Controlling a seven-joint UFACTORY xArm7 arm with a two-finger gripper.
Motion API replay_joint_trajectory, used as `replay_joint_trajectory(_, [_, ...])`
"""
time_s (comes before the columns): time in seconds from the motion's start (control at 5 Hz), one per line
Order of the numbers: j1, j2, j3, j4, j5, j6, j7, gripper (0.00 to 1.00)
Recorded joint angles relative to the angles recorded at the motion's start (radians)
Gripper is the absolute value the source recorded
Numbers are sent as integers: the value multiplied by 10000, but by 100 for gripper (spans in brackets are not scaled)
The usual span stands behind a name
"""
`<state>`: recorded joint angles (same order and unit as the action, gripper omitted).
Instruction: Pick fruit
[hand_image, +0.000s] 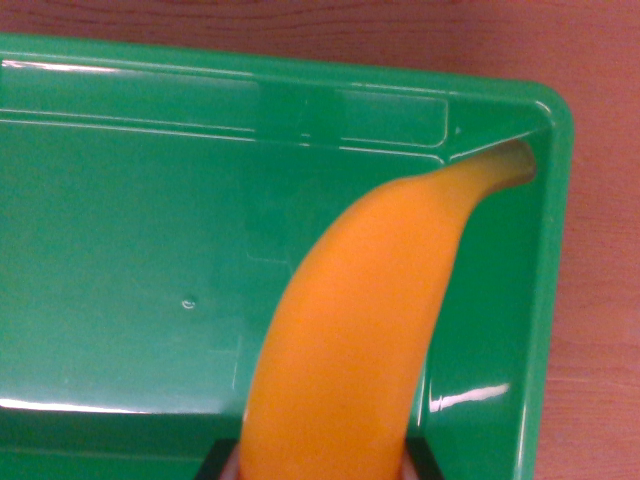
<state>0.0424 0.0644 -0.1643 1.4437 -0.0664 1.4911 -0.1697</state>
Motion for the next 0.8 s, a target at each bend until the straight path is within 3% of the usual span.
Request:
replay_joint_trajectory(0.2, [7, -108, -3, 183, -12, 289, -6, 100])
replay_joint_trajectory(0.8, [12, -197, -5, 335, -23, 530, -11, 100])
